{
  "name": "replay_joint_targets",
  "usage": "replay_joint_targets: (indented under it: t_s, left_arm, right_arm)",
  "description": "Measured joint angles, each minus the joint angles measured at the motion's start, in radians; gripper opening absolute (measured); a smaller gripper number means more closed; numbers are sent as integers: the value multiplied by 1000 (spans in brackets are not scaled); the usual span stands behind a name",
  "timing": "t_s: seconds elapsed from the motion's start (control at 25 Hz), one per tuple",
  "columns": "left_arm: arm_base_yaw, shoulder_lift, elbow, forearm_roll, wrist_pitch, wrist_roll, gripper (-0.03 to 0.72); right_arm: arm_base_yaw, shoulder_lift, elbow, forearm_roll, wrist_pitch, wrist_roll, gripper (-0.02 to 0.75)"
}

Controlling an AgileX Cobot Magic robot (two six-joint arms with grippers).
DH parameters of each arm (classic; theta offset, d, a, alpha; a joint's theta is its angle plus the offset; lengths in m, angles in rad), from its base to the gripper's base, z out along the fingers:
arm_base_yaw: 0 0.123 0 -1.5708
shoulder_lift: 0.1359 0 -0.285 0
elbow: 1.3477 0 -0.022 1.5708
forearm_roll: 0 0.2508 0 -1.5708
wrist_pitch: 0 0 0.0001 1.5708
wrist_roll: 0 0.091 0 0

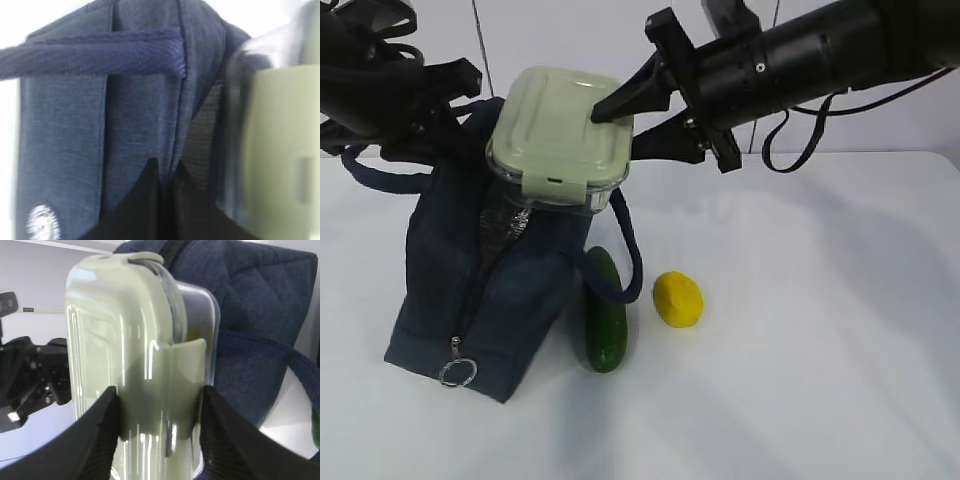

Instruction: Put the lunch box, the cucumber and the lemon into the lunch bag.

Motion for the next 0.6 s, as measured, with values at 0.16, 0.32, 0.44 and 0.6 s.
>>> replay_joint_targets:
  t_s: [0.16, 0.32, 0.44, 0.6]
  left_arm:
    - [0, 0, 0, 0, 2, 0, -1]
    - [0, 0, 0, 0, 2, 0, -1]
    - [0, 0, 0, 0, 2, 0, -1]
    - [0, 0, 0, -26, 7, 4, -1]
  right_arm:
    - [26, 61, 0, 3, -8, 2, 342]
    - [46, 100, 0, 1, -25, -2, 342]
    - [48, 119, 0, 1, -38, -6, 342]
    - [60, 143, 0, 1, -72, -15, 342]
